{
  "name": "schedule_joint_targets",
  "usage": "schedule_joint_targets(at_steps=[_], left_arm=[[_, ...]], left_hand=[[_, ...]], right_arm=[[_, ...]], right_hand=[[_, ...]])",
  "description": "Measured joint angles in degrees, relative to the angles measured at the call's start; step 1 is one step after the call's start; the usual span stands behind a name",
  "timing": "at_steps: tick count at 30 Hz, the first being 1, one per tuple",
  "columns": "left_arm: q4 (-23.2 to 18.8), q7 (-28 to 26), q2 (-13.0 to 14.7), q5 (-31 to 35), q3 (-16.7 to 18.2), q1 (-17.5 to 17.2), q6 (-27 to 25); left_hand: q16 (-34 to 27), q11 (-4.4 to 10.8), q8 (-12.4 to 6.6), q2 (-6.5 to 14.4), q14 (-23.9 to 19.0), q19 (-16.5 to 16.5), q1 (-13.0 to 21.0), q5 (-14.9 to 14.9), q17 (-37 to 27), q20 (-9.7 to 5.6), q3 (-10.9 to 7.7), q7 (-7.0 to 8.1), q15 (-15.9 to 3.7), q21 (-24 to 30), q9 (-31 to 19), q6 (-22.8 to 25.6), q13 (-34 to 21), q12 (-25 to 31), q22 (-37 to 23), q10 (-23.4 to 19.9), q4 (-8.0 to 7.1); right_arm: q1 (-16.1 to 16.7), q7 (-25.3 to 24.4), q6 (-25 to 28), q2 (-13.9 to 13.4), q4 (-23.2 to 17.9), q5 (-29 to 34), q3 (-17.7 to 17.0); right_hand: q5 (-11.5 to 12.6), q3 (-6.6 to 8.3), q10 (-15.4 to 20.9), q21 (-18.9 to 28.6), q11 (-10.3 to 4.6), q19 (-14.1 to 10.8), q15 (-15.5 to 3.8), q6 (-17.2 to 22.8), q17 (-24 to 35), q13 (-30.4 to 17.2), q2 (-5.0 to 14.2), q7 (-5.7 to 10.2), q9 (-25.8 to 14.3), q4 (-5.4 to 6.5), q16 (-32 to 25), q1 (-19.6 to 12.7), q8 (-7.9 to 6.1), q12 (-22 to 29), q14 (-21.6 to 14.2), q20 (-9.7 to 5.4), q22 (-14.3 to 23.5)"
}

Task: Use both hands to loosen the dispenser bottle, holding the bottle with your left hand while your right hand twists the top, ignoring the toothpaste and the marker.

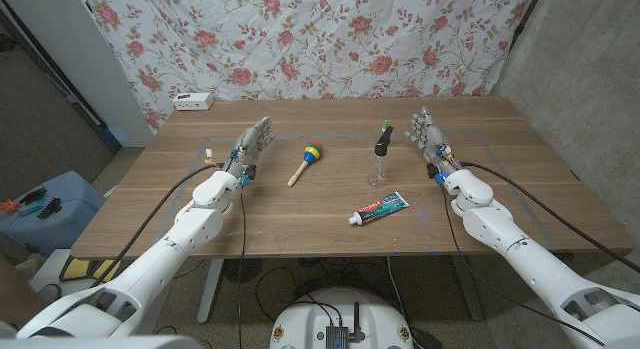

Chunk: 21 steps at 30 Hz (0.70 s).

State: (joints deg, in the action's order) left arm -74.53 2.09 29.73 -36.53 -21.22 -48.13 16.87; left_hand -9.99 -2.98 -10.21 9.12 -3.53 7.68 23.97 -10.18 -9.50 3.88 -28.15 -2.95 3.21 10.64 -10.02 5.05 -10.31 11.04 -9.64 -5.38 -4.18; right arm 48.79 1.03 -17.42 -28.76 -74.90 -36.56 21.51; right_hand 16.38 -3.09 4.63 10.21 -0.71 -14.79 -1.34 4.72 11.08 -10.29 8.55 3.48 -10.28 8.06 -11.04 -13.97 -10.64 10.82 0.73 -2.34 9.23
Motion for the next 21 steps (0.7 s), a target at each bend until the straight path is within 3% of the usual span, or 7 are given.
schedule_joint_targets(at_steps=[21], left_arm=[[-4.00,-2.41,2.61,3.18,0.01,-1.52,0.07]], left_hand=[[0.00,1.33,0.00,-1.32,-1.51,0.51,1.78,-0.28,0.16,-0.52,-0.74,0.60,-1.16,0.00,0.17,1.20,0.01,0.23,0.04,-1.32,3.16]], right_arm=[[-0.42,-1.53,-2.75,1.24,0.81,2.71,0.92]], right_hand=[[0.00,0.02,0.01,0.00,0.02,0.00,0.00,-0.01,-0.16,0.01,-0.24,-0.01,0.01,-0.02,0.00,-0.24,0.00,0.22,0.00,0.00,-0.01]])
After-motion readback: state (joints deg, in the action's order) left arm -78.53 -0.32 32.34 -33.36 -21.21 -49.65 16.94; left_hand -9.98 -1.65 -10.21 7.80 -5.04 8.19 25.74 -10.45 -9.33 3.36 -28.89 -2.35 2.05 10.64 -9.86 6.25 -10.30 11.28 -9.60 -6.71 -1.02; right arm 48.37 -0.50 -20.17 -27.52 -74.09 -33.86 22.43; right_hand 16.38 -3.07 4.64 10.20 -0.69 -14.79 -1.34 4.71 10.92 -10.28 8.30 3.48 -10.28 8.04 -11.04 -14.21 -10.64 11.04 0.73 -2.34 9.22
